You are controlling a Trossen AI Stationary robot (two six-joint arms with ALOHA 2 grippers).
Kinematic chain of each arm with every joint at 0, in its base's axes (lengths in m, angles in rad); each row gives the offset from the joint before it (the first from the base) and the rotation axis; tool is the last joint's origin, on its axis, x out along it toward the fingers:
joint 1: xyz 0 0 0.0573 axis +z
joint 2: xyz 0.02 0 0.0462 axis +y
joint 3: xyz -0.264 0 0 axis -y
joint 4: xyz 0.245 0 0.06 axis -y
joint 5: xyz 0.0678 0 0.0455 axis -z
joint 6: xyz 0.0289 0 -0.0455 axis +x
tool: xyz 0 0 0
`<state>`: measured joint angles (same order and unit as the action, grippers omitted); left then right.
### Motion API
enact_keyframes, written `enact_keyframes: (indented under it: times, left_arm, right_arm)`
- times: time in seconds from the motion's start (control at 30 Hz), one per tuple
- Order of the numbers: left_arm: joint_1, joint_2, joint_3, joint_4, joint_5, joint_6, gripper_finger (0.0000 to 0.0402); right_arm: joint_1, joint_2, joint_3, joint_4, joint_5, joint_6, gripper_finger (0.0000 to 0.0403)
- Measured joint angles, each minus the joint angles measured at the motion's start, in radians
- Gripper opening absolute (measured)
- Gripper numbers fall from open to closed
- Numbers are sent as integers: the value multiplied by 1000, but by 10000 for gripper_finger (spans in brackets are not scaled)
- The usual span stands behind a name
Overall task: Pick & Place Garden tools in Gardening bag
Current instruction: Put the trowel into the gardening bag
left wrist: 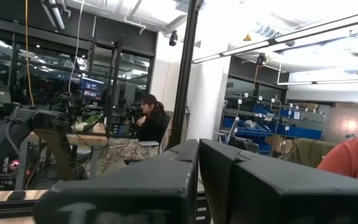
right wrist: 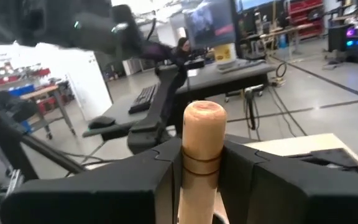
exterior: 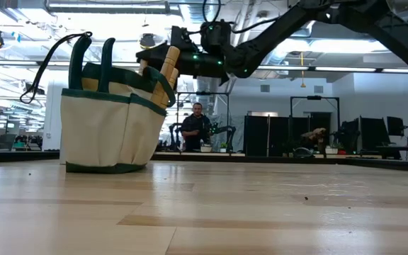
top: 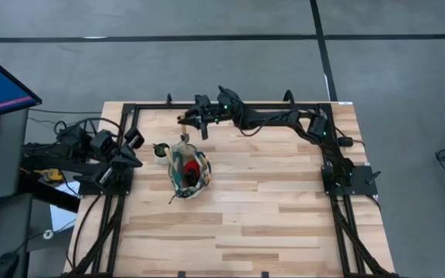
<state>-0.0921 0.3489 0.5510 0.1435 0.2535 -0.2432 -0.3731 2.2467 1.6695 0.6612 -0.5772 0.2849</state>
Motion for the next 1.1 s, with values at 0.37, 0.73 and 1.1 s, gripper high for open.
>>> enact_keyframes:
  times: [0.37,0.73,1.1]
  left_arm:
    - [0,0,0,8,0,-1,3]
    - [0,0,0,13,4,-1,3]
    - [0,0,0,15,3,0,3]
  right_arm:
    - [50,29,5,-8,37,-40,61]
    - [14,64,7,105,-4,33,61]
    - [14,64,7,17,-24,-8,61]
